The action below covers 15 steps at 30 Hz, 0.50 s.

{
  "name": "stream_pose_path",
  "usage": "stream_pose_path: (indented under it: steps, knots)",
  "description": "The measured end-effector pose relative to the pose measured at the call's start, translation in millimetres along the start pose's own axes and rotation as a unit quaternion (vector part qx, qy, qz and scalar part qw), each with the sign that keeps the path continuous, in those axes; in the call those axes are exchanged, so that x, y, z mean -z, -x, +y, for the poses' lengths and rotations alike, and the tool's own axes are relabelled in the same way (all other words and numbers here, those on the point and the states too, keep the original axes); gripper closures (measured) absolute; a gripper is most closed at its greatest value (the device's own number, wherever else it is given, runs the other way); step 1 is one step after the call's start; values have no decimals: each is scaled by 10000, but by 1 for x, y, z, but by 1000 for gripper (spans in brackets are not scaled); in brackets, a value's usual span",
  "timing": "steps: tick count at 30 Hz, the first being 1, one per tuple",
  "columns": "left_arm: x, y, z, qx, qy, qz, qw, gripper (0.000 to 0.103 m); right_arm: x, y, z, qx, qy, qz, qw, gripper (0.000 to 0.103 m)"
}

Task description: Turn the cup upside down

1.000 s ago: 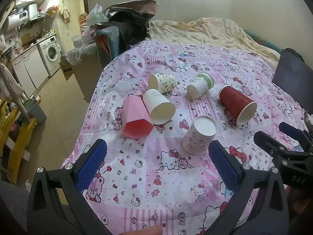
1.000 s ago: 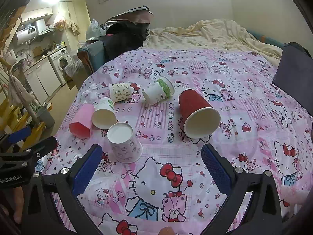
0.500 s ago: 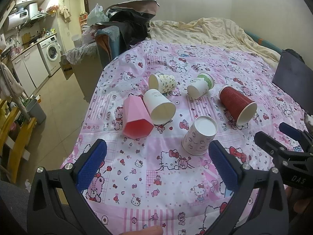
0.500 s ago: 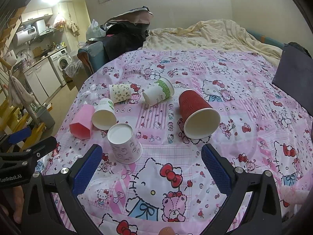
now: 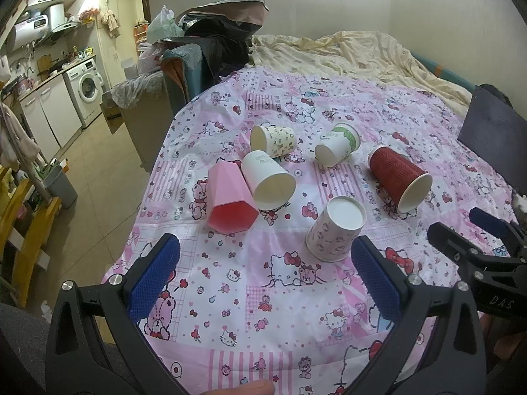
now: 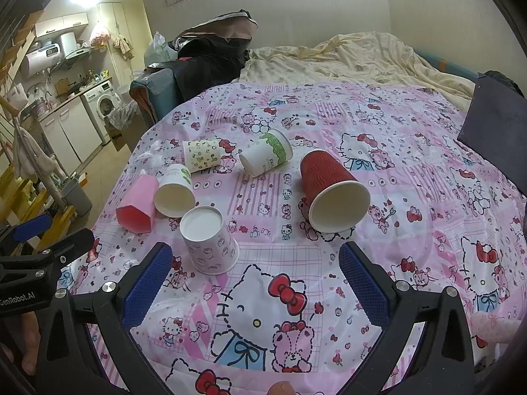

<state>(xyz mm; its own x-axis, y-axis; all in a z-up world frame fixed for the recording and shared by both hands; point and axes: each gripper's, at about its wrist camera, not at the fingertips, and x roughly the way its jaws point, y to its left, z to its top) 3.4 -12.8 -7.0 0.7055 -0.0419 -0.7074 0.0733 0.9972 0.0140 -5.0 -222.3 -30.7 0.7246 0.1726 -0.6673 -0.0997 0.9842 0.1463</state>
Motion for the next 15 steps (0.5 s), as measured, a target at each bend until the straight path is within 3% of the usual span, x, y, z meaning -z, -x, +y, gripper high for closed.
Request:
stream_pose_path:
  steps: [15]
  knots:
    - [-1,2,-1,-58,1,-62,10000,0,0,0,0,4,-2,2,10000,0]
